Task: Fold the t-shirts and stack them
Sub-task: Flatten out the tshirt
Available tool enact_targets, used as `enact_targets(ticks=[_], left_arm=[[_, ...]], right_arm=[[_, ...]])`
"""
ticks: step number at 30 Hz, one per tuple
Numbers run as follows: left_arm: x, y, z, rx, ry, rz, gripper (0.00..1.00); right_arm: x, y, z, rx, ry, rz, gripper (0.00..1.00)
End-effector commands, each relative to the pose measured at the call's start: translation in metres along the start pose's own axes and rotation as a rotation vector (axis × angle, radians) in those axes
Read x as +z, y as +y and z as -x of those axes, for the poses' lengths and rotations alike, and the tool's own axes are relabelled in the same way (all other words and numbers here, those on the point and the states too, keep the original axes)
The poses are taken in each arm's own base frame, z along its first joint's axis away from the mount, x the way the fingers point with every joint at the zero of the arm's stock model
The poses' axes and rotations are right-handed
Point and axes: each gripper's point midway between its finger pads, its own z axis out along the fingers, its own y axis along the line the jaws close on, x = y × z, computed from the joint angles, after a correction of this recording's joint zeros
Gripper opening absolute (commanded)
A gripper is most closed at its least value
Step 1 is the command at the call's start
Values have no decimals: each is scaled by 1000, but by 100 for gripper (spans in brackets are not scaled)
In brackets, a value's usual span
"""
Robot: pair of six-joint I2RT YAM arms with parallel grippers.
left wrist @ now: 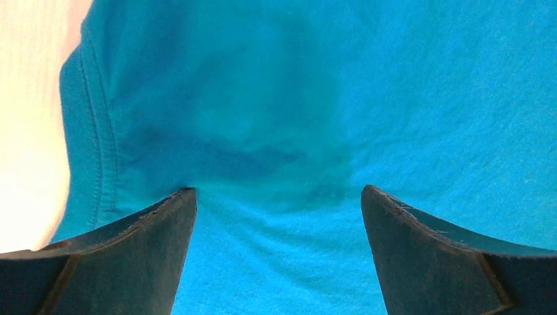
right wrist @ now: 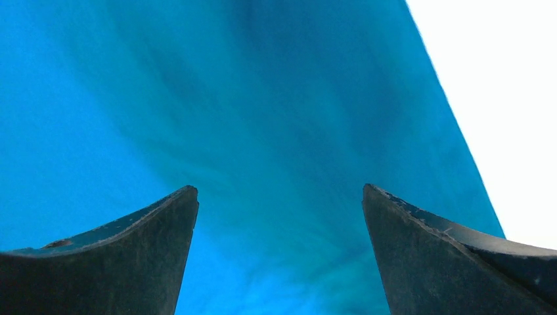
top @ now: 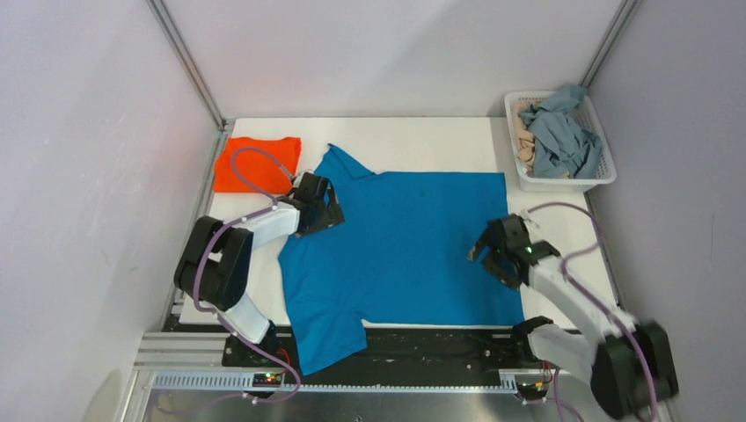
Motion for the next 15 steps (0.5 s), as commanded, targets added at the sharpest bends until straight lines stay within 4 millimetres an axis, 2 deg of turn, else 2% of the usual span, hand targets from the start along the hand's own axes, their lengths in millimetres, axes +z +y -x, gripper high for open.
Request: enact_targets(ticks=[1,2,3,4,5,8,13,15], left_arm=[[10,-8,7,-28,15,-17,100],[13,-9,8,-29,21,-18,100],[14,-8,9,-31,21,-16,100],[17,-9,10,-34,26,-15,100],[18,-9,12,-39,28,-17,100],[25,-12,16,-47,47,-18,100],[35,-21,24,-60,67,-22,100],[35,-29,37,-66,57,-39,100]], right_arm=[[20,66,59,-123,-128,84,99],[34,64,61,-135,-110,40,99],[37,74,71,-130,-121,49,99],[53,73,74,-122,-102,27,99],[56,83,78,-109,-79,58,100],[87,90,92,-56,-28,56,99],[116,97,113,-27,25,43,99],[127,105,126,-9,30,68,98]])
